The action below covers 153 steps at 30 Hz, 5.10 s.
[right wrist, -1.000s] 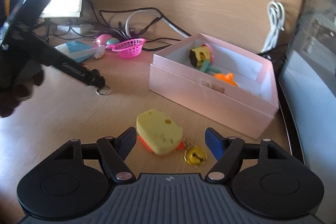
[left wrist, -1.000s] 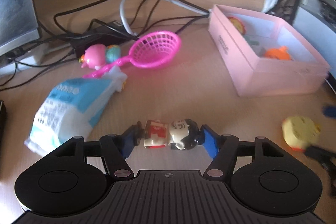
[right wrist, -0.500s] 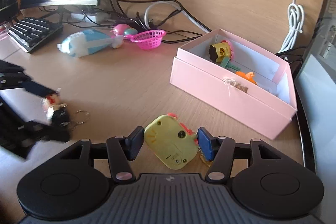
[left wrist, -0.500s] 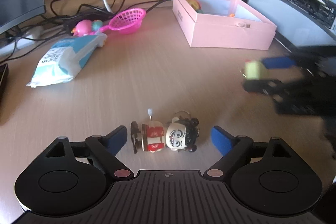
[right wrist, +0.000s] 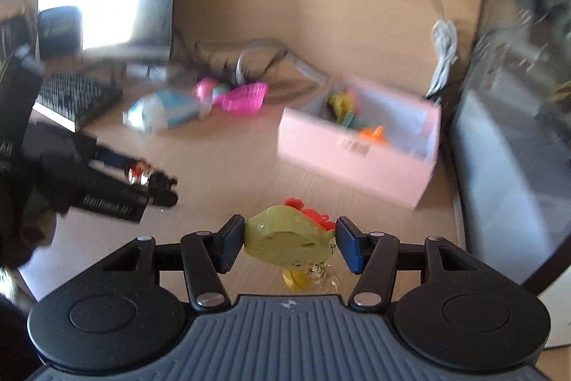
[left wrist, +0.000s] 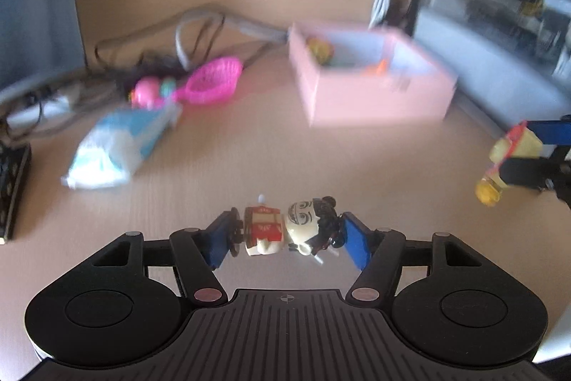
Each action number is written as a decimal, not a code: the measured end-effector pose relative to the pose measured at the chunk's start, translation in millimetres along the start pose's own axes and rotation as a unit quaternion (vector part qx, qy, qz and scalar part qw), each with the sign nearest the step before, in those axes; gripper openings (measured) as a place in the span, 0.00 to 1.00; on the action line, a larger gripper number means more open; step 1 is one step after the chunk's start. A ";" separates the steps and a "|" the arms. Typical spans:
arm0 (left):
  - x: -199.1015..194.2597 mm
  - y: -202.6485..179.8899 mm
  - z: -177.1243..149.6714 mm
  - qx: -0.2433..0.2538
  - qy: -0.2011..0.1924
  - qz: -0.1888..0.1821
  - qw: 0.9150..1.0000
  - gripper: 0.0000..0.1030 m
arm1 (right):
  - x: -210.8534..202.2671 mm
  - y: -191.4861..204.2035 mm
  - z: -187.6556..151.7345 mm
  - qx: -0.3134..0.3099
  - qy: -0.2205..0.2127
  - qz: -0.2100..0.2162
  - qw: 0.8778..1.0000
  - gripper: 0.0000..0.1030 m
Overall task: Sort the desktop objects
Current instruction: 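Carry both keychains to the pink box and open the left gripper inside, then reach the right gripper to the pink mesh basket beside the pig toy, then grasp the pink mesh basket with the right gripper and lift it, then grasp the white star toy with the left gripper while the right holds the basket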
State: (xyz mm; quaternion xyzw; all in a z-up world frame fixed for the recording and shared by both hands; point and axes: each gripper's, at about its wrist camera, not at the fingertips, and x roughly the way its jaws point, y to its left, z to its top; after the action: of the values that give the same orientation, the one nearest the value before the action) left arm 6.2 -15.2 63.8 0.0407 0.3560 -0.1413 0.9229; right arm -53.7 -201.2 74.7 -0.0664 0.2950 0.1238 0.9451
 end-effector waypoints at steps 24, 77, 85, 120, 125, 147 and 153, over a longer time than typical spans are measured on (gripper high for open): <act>53.8 -59.5 151.3 0.075 -0.116 -0.070 0.988 0.71 | 46.6 -77.3 129.0 0.086 -0.165 -0.091 0.978 0.55; 63.6 119.3 2.7 -0.038 0.048 0.036 0.997 0.98 | 283.2 94.7 98.3 0.004 0.159 0.214 0.964 0.38; 23.1 100.6 -16.0 -0.066 0.041 0.044 0.996 0.98 | 219.8 96.0 100.6 -0.050 0.094 0.212 0.971 0.46; 17.9 105.4 -28.0 -0.065 0.059 0.114 0.990 0.99 | 245.0 117.3 90.3 -0.138 0.132 0.161 0.968 0.59; 18.5 108.5 -24.9 -0.041 0.066 0.169 0.983 0.99 | 185.2 91.9 47.4 -0.182 0.118 0.158 0.963 0.59; 31.4 -4.2 -29.2 0.069 0.090 -0.036 0.993 0.99 | 64.9 -4.2 -48.9 -0.029 0.077 0.014 0.997 0.98; 33.7 -5.3 -28.0 0.053 0.099 -0.067 0.991 0.99 | 63.6 -29.4 -40.7 0.007 0.043 -0.112 0.993 0.97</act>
State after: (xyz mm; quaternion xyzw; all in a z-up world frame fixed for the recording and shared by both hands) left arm 10.3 -23.2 20.6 0.0795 0.4394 -0.2170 0.8681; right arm -17.2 -225.1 6.5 -0.0981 0.3264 0.0118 0.9401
